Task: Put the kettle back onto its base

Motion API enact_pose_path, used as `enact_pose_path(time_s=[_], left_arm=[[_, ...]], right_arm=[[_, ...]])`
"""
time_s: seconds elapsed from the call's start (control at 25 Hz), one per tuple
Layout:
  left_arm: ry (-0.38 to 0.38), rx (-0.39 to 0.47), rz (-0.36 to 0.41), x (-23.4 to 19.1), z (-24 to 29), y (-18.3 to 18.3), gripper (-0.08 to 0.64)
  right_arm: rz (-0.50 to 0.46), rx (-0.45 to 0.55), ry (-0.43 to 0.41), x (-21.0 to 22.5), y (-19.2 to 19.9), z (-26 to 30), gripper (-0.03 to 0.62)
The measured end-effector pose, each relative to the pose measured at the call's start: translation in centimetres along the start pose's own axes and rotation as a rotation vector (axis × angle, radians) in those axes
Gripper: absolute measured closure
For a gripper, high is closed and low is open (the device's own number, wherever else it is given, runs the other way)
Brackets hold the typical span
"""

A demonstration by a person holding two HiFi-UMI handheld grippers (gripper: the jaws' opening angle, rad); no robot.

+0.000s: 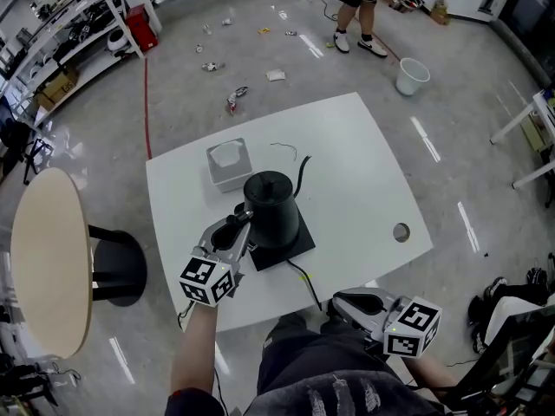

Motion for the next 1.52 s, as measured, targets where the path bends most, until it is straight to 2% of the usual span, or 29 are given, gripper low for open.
enact_pose_path(time_s=[0.24,0.56,0.8,1.0,1.24,1.4,1.52], left_arm=[[0.032,-0.027,0.127,1.2,-0.6,1.7,0.497],[0.034,-0.065,0.148,1.7,-1.5,3.3,0.494],[0.037,-0.164,0.255,1.7,-1.8,5.7,0.483],[0.023,-0.183,0.275,0.8,-1.5,5.9,0.479],[-0.048,-0.196,0.336,-2.1,-0.5,5.6,0.470],[-0.090,-0.186,0.305,-2.9,-0.2,5.0,0.462],[-0.089,-0.189,0.287,-3.2,0.1,4.9,0.454]], right_arm=[[-0.005,-0.017,-0.020,0.1,0.2,0.3,0.592],[-0.009,-0.027,-0.027,-0.1,0.2,0.2,0.592],[-0.003,-0.016,-0.020,0.3,0.5,0.3,0.592],[-0.003,-0.002,-0.018,0.4,0.8,0.7,0.592],[-0.015,0.000,-0.015,0.5,1.2,2.1,0.592],[-0.013,-0.004,-0.026,0.2,0.9,2.0,0.592],[-0.011,-0.003,-0.024,0.2,0.8,2.0,0.592]])
Point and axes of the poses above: the fingertips, and each gripper's own axes: z forward along the fingers, x to its right, y out of its underside, the point moved 3 cm from there along -z, backward along the fingers
